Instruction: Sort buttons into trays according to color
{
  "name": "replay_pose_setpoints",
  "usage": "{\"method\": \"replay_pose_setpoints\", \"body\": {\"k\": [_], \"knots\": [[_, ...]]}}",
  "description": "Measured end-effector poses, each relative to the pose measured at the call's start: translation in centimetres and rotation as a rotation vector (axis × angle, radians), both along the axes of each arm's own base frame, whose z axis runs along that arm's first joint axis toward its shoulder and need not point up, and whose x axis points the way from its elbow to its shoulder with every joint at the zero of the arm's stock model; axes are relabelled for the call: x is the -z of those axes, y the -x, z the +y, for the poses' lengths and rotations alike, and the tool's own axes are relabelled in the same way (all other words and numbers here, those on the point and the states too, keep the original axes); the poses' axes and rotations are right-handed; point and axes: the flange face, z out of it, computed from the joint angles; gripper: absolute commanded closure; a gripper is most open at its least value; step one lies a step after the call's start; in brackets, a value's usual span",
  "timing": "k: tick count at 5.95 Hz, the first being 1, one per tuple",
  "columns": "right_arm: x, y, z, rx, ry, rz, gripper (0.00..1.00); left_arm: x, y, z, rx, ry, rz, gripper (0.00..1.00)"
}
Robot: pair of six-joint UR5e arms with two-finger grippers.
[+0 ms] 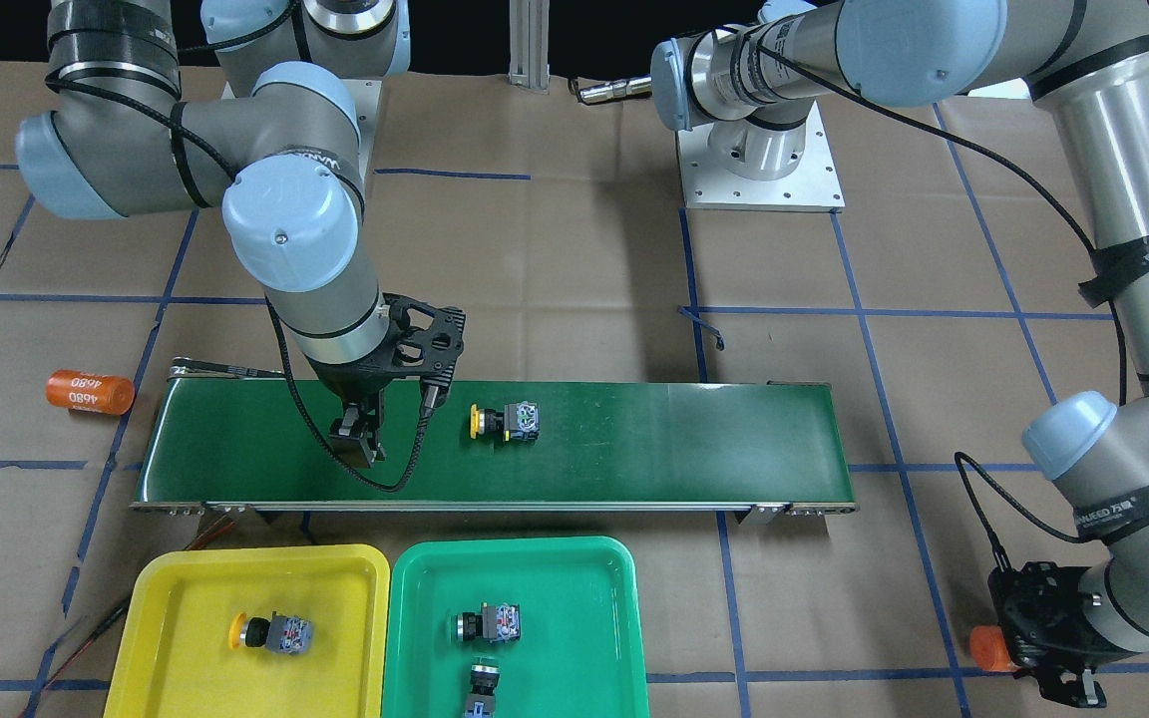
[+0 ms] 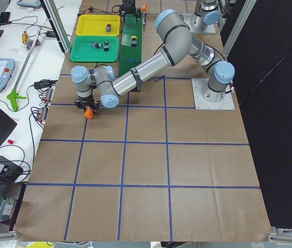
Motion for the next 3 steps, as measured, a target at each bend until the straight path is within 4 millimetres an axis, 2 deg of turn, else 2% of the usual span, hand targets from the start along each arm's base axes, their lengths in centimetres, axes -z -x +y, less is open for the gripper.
{"method": "replay_pose_setpoints", "body": {"k": [1,2,3], "knots": [[0.2,-1.5,0.5,-0.007,0.004,-0.003,0.00,-2.6,1.5,1.1,0.009,-0.013,0.003,0.91],[1.1,-3.0,0.8,-0.028,0.005,-0.008,0.00,-4.8,3.5,3.7,0.020,-0.045,0.017,0.91],[2.8,-4.2,1.2,-0.057,0.003,-0.008,0.00,-5.9,5.9,7.2,0.029,-0.074,0.029,0.91]]}}
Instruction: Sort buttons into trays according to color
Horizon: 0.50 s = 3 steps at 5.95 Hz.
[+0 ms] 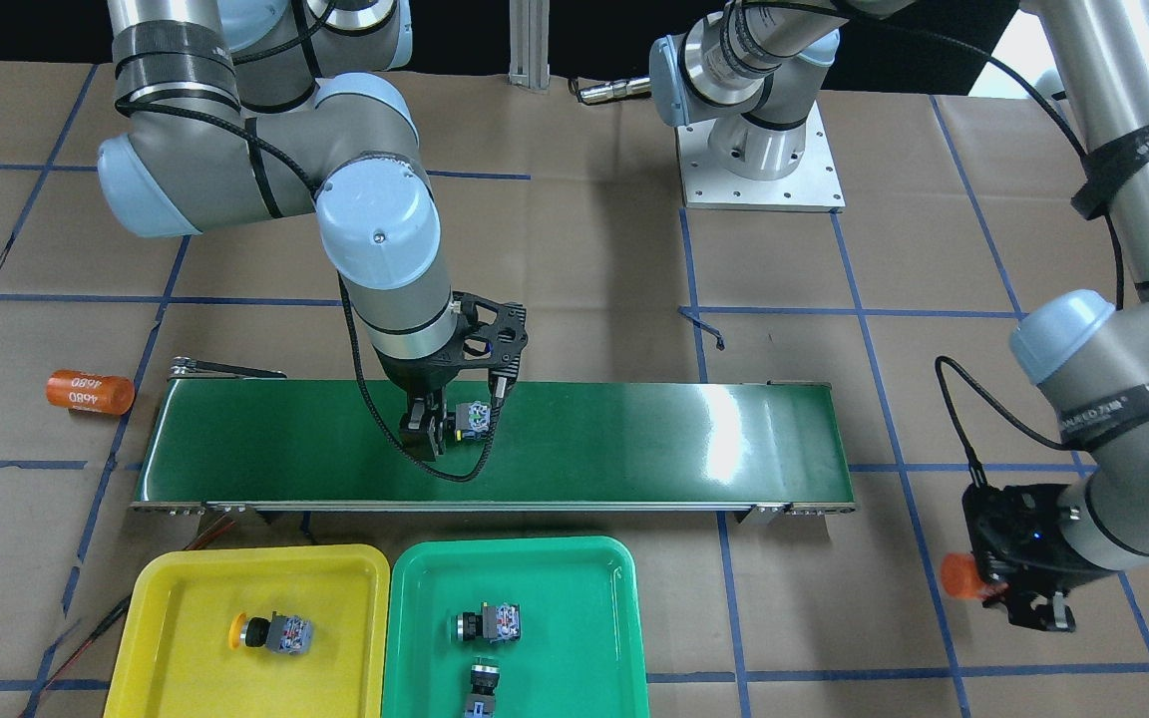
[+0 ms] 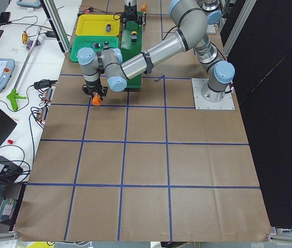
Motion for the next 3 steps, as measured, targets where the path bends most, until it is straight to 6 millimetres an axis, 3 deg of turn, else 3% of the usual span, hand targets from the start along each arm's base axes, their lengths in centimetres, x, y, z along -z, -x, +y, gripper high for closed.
{"method": "replay_pose_setpoints", "body": {"k": [1,3], "knots": [[2.0,0.0,0.6,-0.041,0.006,-0.001,0.00,-1.2,3.0,3.3,-0.004,-0.012,0.005,0.91],[4.5,2.9,1.0,-0.075,0.056,0.000,0.01,-3.0,10.1,7.4,-0.042,-0.015,0.008,0.90]]}}
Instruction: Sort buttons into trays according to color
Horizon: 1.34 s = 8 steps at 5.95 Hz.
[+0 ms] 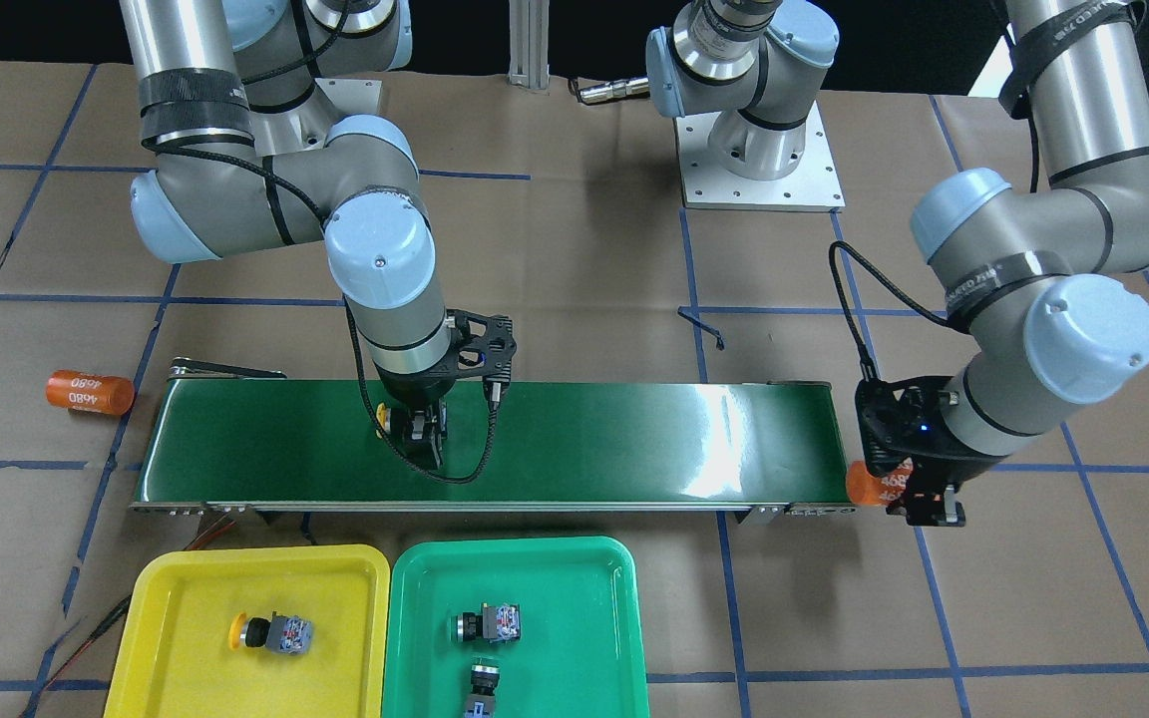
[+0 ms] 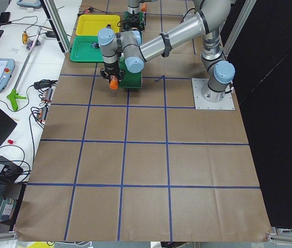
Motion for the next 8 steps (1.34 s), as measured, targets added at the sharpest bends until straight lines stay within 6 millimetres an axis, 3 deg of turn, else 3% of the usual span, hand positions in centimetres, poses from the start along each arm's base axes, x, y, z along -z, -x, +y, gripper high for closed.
{"method": "replay_pose_setpoints", "body": {"k": [2,3,4,5,7,8], "knots": [[0.2,3.2,-0.7,0.036,0.011,0.016,0.37,0.0,5.4,2.9,-0.050,-0.014,0.001,0.84],[-0.3,4.8,-0.9,0.046,0.009,0.039,0.65,1.2,7.4,4.7,-0.058,-0.040,0.001,0.80],[-0.3,6.8,-0.9,0.051,-0.006,0.061,0.90,2.4,8.5,6.2,-0.059,-0.063,-0.001,0.37],[-0.1,8.9,-0.9,0.053,-0.018,0.081,0.94,3.2,8.8,6.9,-0.060,-0.077,-0.002,0.01],[-1.0,12.3,-1.0,0.031,-0.009,0.111,0.94,3.7,8.8,6.6,-0.064,-0.084,-0.004,0.01],[-1.9,14.4,-1.5,0.019,0.002,0.115,0.94,2.5,8.8,6.3,-0.086,-0.065,-0.007,0.01]]}}
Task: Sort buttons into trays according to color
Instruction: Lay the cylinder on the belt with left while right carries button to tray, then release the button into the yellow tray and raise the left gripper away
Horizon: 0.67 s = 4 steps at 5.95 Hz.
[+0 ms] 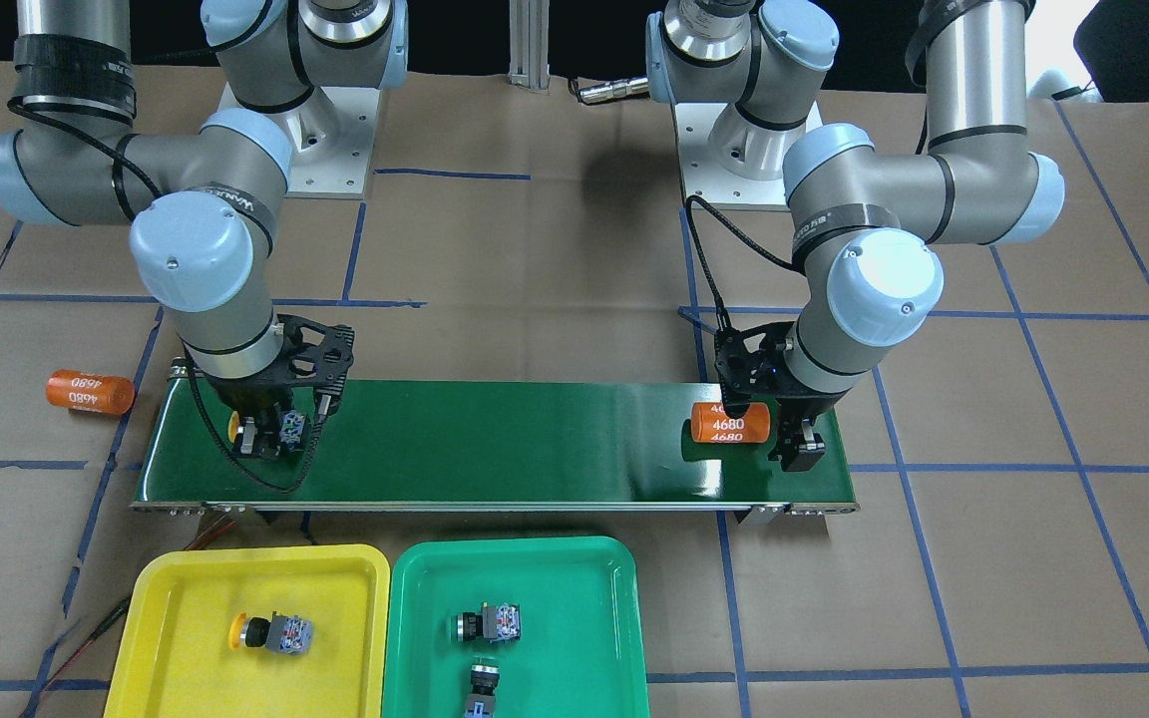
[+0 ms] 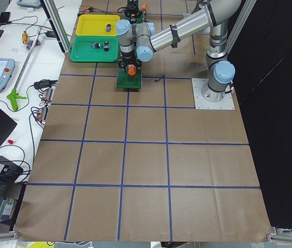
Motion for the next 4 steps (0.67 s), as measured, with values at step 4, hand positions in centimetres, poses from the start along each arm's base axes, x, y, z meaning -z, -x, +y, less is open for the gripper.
{"method": "replay_pose_setpoints", "body": {"k": [4], "knots": [[-9.4,2.7,-10.4,-0.014,0.052,-0.006,0.93,-14.3,0.3,0.5,-0.370,-0.054,-0.033,0.01]]}}
